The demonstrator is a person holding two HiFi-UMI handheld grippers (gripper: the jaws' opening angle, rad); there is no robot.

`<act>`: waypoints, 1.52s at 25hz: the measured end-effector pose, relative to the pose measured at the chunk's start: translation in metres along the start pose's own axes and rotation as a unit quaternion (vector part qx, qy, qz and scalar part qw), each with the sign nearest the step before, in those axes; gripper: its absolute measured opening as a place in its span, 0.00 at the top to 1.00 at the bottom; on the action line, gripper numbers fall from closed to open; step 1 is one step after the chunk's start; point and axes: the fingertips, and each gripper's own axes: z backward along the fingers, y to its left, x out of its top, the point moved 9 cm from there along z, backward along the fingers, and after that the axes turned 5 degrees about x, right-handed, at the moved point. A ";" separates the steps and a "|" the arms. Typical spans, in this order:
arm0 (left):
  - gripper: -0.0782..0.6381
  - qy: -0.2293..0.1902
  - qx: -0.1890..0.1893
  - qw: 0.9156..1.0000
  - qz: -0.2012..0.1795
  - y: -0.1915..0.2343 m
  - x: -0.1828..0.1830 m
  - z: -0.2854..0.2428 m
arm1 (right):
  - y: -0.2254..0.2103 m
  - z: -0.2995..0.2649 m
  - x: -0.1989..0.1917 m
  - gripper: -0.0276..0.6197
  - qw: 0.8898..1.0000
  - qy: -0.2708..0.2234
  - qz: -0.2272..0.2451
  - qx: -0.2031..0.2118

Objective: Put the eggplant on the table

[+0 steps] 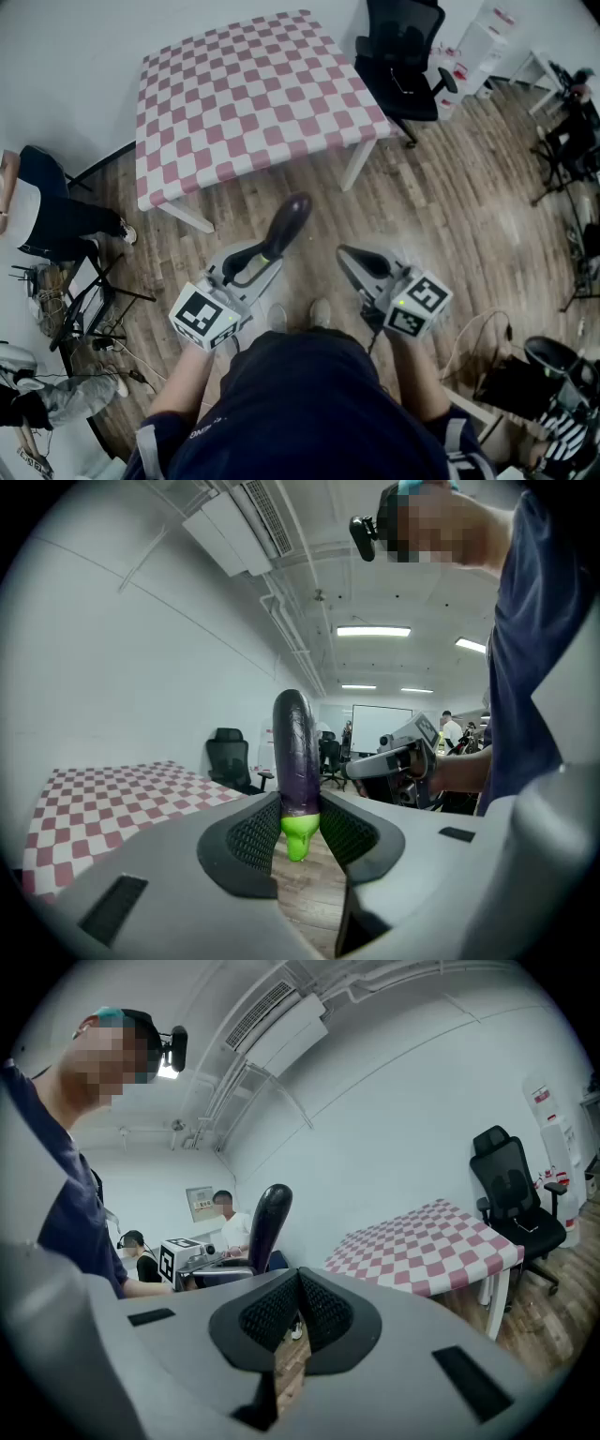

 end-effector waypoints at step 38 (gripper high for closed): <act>0.69 0.010 0.013 0.999 0.030 0.147 0.012 -0.164 | -0.198 -0.073 0.057 0.93 0.997 0.026 -0.065 -0.017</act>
